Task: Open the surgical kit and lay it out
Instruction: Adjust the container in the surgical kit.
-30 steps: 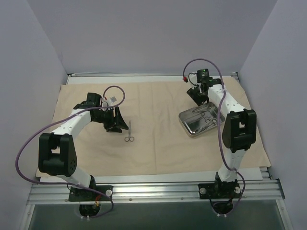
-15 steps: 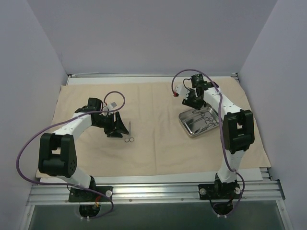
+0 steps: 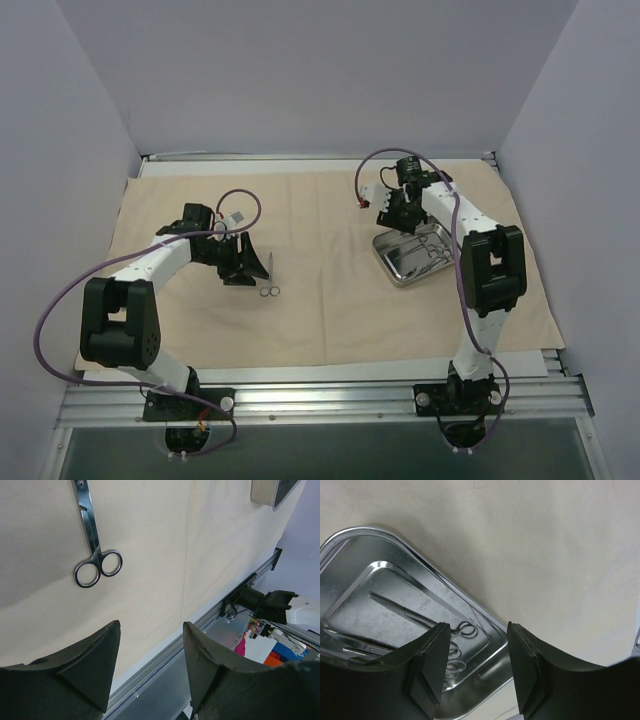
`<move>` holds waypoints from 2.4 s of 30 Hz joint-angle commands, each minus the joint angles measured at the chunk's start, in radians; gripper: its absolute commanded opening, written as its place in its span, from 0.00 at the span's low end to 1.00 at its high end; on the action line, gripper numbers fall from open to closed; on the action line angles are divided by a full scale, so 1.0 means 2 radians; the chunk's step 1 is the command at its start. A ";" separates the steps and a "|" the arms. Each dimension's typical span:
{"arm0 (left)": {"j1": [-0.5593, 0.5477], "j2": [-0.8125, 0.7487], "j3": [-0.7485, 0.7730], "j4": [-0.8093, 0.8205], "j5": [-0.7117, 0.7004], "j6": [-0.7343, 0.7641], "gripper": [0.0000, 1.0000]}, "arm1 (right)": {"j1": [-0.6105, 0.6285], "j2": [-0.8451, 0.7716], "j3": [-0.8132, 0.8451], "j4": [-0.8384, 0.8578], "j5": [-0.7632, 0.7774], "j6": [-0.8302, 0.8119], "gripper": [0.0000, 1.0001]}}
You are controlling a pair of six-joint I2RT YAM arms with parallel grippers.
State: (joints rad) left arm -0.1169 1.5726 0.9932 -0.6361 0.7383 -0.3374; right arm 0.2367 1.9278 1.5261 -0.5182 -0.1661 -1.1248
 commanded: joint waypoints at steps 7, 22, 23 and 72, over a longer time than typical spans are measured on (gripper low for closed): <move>0.006 0.005 0.011 0.021 0.017 -0.002 0.62 | 0.007 0.042 0.004 0.007 -0.011 0.002 0.49; 0.016 0.040 0.040 0.004 0.018 0.009 0.62 | -0.065 0.056 0.019 0.067 -0.034 0.128 0.22; 0.016 0.043 0.041 0.004 0.020 0.009 0.62 | -0.072 0.052 0.019 0.070 -0.038 0.135 0.22; 0.016 0.048 0.055 -0.007 -0.011 -0.017 0.65 | -0.176 -0.109 -0.052 0.124 0.135 0.540 1.00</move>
State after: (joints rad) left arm -0.0875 1.7260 1.0801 -0.6411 0.7490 -0.3634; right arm -0.1383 1.7870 1.4609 -0.3542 0.0807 -0.1253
